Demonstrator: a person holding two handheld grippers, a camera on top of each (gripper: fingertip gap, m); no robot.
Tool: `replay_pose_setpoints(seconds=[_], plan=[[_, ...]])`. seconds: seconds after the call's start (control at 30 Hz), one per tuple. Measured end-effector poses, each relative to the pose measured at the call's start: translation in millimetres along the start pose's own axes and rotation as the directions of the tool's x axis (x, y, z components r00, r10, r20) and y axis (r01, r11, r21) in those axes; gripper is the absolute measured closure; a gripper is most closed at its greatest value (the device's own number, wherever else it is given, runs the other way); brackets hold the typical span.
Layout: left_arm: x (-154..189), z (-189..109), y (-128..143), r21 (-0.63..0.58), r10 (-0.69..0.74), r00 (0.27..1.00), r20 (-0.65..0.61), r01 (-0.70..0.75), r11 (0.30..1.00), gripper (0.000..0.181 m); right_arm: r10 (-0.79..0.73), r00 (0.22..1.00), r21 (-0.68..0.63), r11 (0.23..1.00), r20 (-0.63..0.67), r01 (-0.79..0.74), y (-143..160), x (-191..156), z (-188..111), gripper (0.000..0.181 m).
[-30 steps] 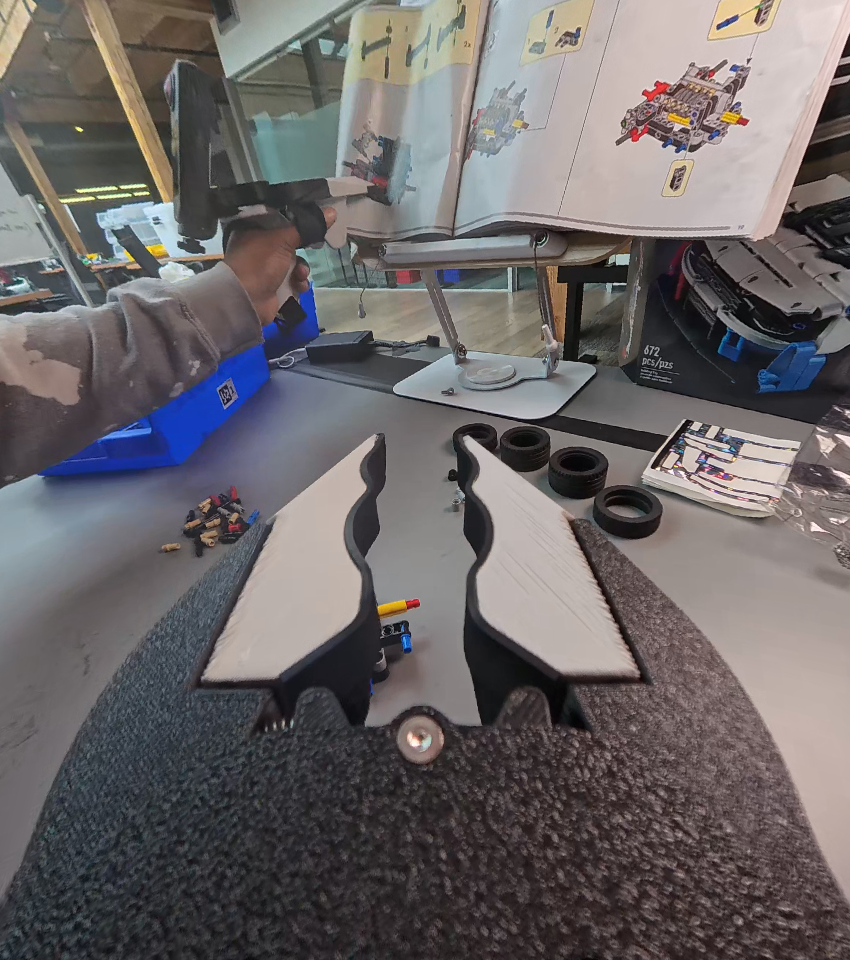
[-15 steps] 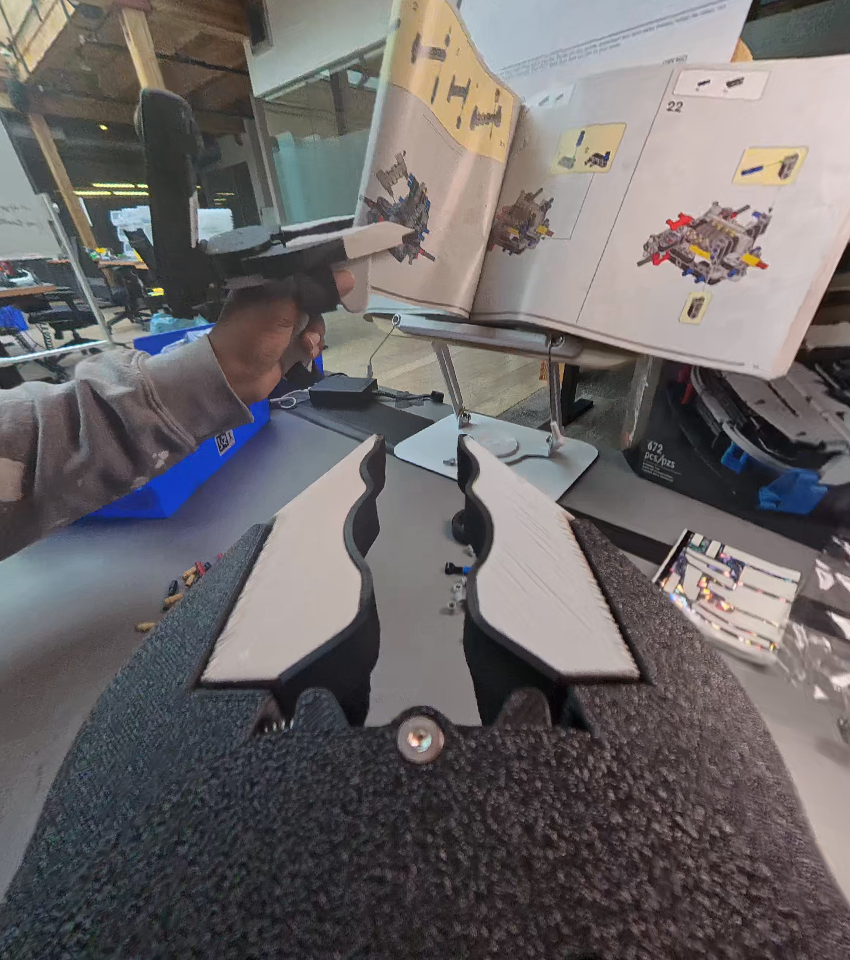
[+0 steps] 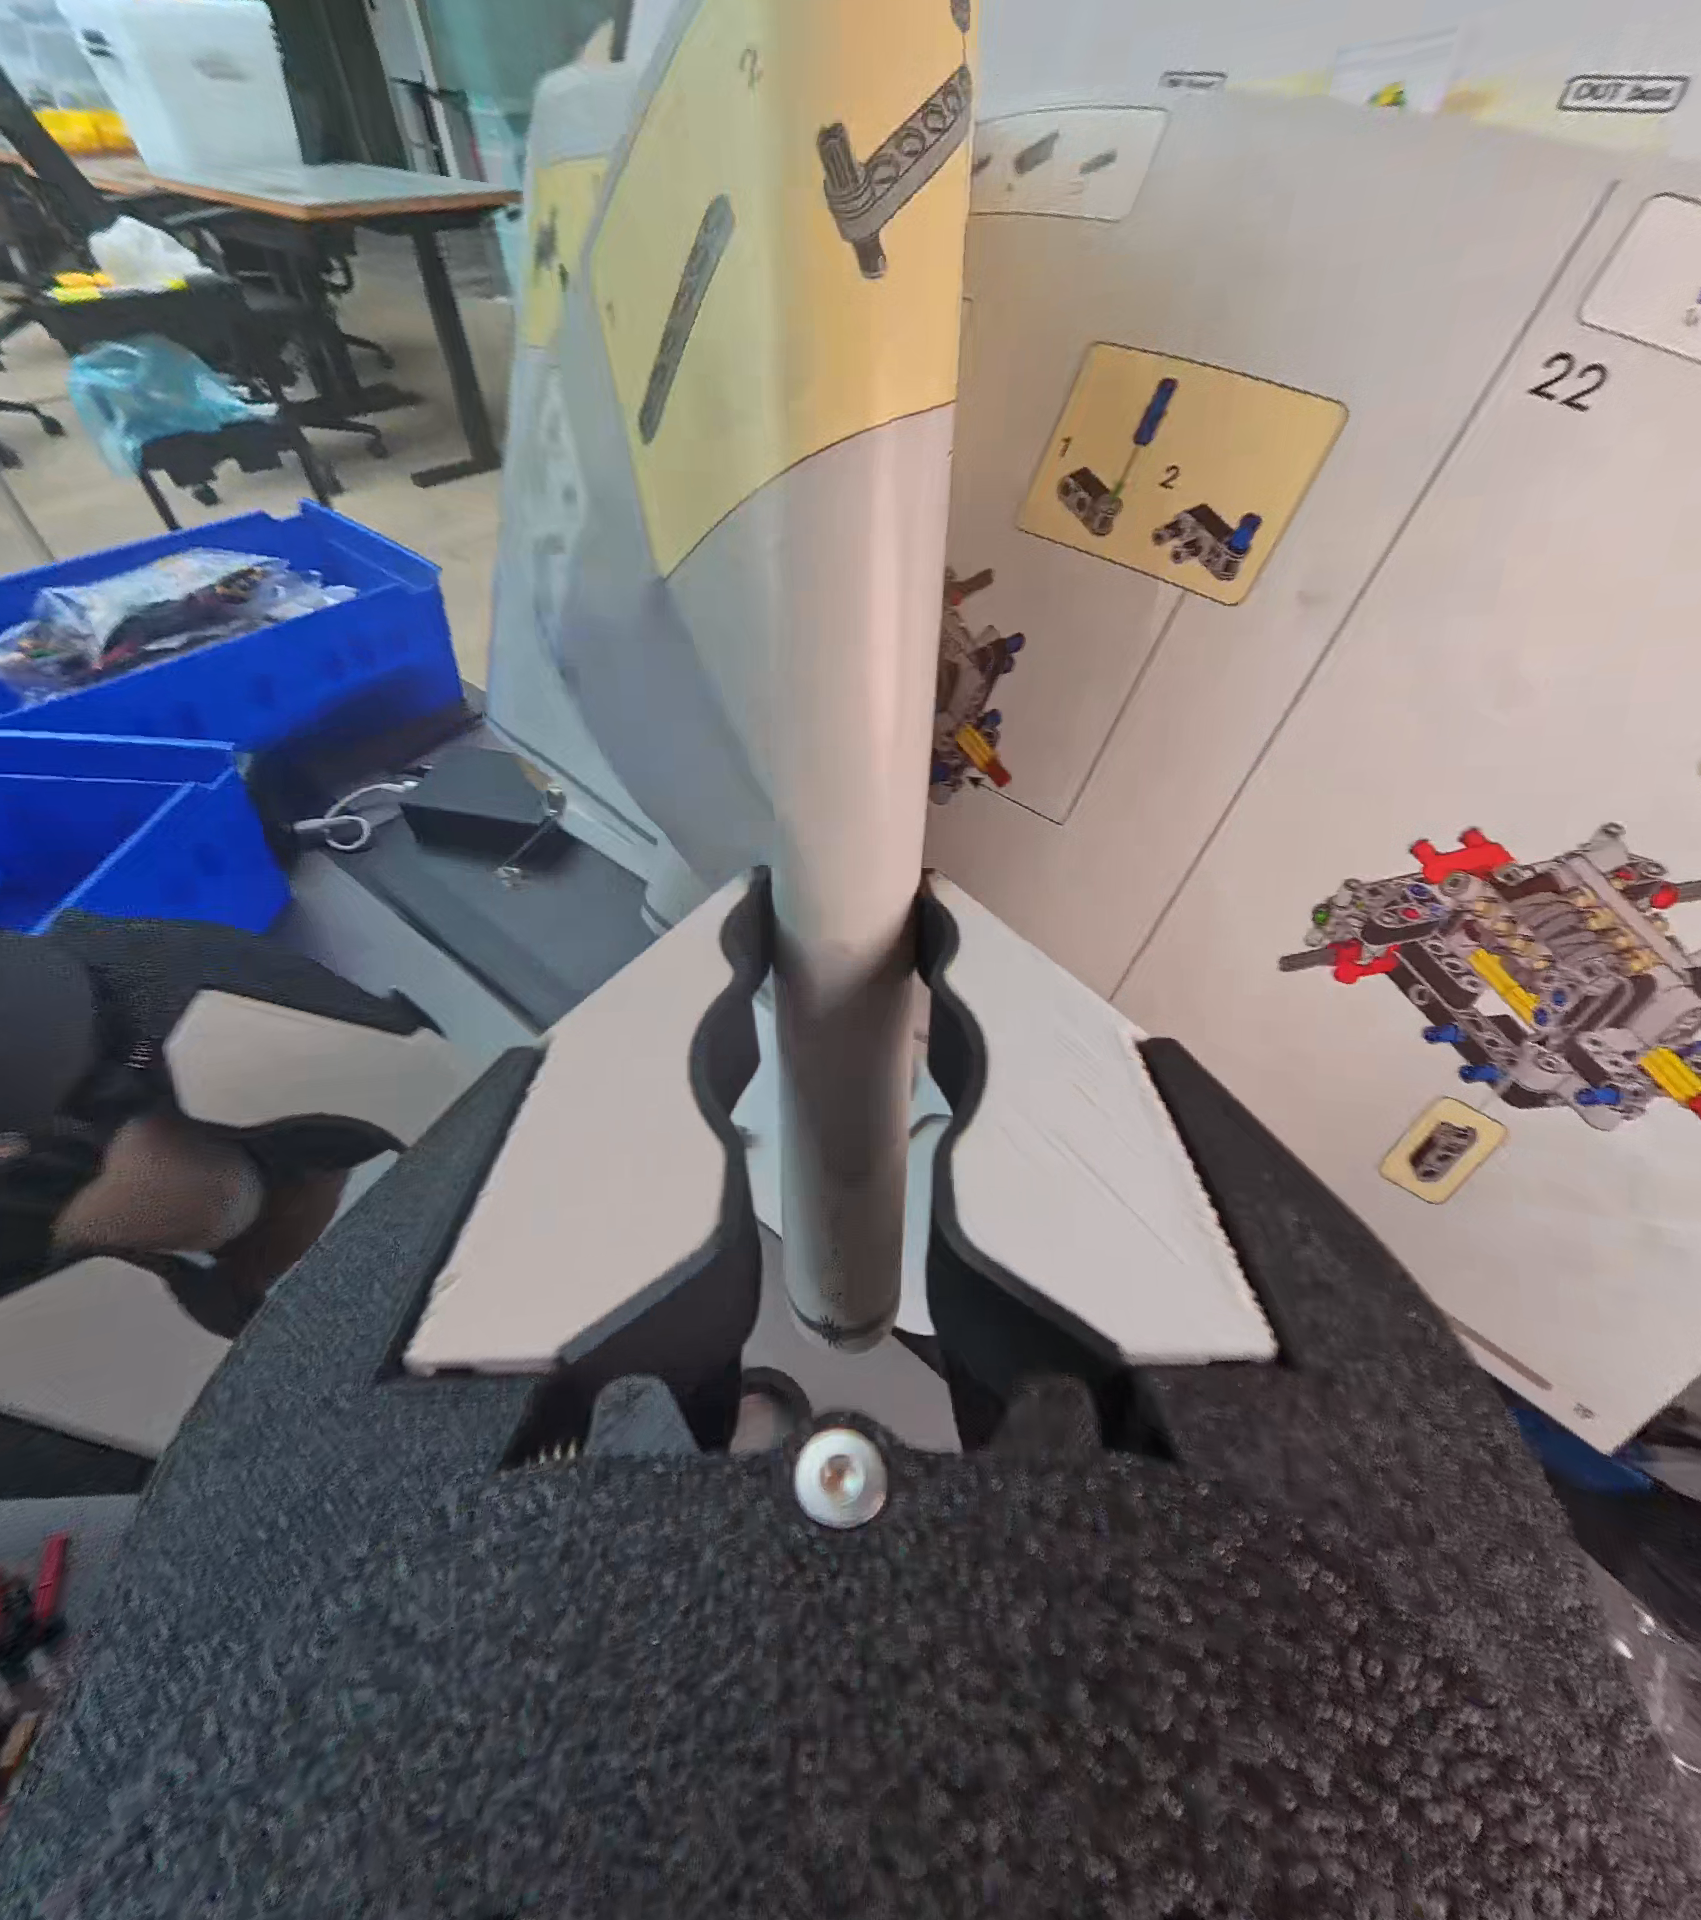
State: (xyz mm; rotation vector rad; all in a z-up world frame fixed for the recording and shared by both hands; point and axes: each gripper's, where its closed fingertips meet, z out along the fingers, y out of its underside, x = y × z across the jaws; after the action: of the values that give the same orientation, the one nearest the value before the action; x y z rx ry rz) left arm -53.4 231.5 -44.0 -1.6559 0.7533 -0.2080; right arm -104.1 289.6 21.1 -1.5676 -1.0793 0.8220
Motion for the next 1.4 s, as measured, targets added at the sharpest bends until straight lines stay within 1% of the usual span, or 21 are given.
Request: replay_pose_setpoints(seconds=[0.03,0.17,0.27,0.33,0.43,0.6,0.67,0.73,0.8,0.87,0.9,0.93,1.0,1.03,1.07,1.13,1.17,1.2,1.27,1.33,1.4], plan=[[-4,-7,-1,0.021,-0.012,1.000,0.010,0.011,1.000,0.144,-0.022,0.999,0.008,1.000,-0.049,0.022,1,12,-1,0.164],[-39,-34,-3,0.104,-0.140,0.985,0.100,0.130,0.986,0.144,-0.002,0.986,0.091,0.996,-0.169,0.018,0,53,-16,0.160],[-69,-38,1,0.108,-0.234,0.956,0.175,0.217,0.970,0.144,0.028,0.956,0.113,0.994,-0.292,0.006,5,93,-29,0.157],[-81,-30,2,0.068,-0.236,0.949,0.209,0.227,0.972,0.144,0.019,0.920,0.087,0.996,-0.392,0.017,16,122,-36,0.156],[-95,-10,3,-0.045,-0.160,0.951,0.265,0.178,0.983,0.144,0.076,0.901,0.115,0.993,-0.428,-0.029,26,143,-49,0.156],[-100,21,-14,-0.096,-0.106,0.951,0.290,0.139,0.986,0.146,0.262,0.813,0.369,0.927,-0.519,-0.063,28,161,-106,0.156],[-102,31,-19,-0.093,-0.106,0.950,0.295,0.139,0.986,0.146,0.365,0.776,0.481,0.872,-0.514,-0.092,41,162,-131,0.157],[-103,38,-21,-0.101,-0.101,0.947,0.306,0.138,0.985,0.147,0.395,0.768,0.506,0.856,-0.504,-0.108,62,154,-137,0.158],[-106,43,-20,-0.116,-0.087,0.943,0.321,0.130,0.985,0.147,0.317,0.813,0.423,0.901,-0.488,-0.097,87,136,-117,0.161],[-107,46,-18,-0.120,-0.081,0.939,0.334,0.127,0.985,0.147,0.188,0.902,0.272,0.959,-0.390,-0.082,112,103,-76,0.162],[-108,46,-18,-0.116,-0.086,0.937,0.338,0.132,0.984,0.147,0.135,0.941,0.194,0.978,-0.310,-0.077,123,83,-53,0.157],[-109,47,-18,-0.112,-0.093,0.936,0.341,0.139,0.984,0.147,0.093,0.965,0.113,0.991,-0.245,-0.067,134,65,-31,0.141],[-110,47,-17,-0.112,-0.097,0.934,0.345,0.144,0.983,0.148,-0.006,0.983,-0.005,1.000,-0.182,0.005,145,40,4,0.119],[-110,47,-17,-0.119,-0.090,0.933,0.348,0.139,0.983,0.149,-0.062,0.982,-0.040,0.998,-0.177,0.055,146,33,18,0.117],[-111,47,-16,-0.129,-0.075,0.933,0.351,0.128,0.983,0.150,-0.124,0.973,-0.077,0.991,-0.192,0.111,147,31,29,0.124],[-114,48,-15,-0.152,-0.043,0.933,0.358,0.103,0.983,0.152,-0.276,0.907,-0.157,0.959,-0.319,0.236,141,46,31,0.177],[-115,48,-14,-0.160,-0.034,0.933,0.359,0.097,0.982,0.154,-0.379,0.852,-0.215,0.923,-0.361,0.319,137,52,26,0.181],[-116,48,-13,-0.166,-0.029,0.932,0.362,0.094,0.982,0.155,-0.503,0.755,-0.293,0.863,-0.421,0.411,132,62,18,0.181],[-119,50,-12,-0.172,-0.038,0.931,0.363,0.107,0.979,0.159,-0.693,0.512,-0.377,0.713,-0.507,0.592,114,78,-3,0.181],[-122,51,-11,-0.165,-0.052,0.927,0.372,0.121,0.979,0.163,-0.777,0.364,-0.414,0.595,-0.513,0.689,94,80,-16,0.181],[-124,52,-11,-0.147,-0.071,0.922,0.380,0.136,0.980,0.166,-0.836,0.250,-0.458,0.488,-0.488,0.743,74,80,-21,0.179]])
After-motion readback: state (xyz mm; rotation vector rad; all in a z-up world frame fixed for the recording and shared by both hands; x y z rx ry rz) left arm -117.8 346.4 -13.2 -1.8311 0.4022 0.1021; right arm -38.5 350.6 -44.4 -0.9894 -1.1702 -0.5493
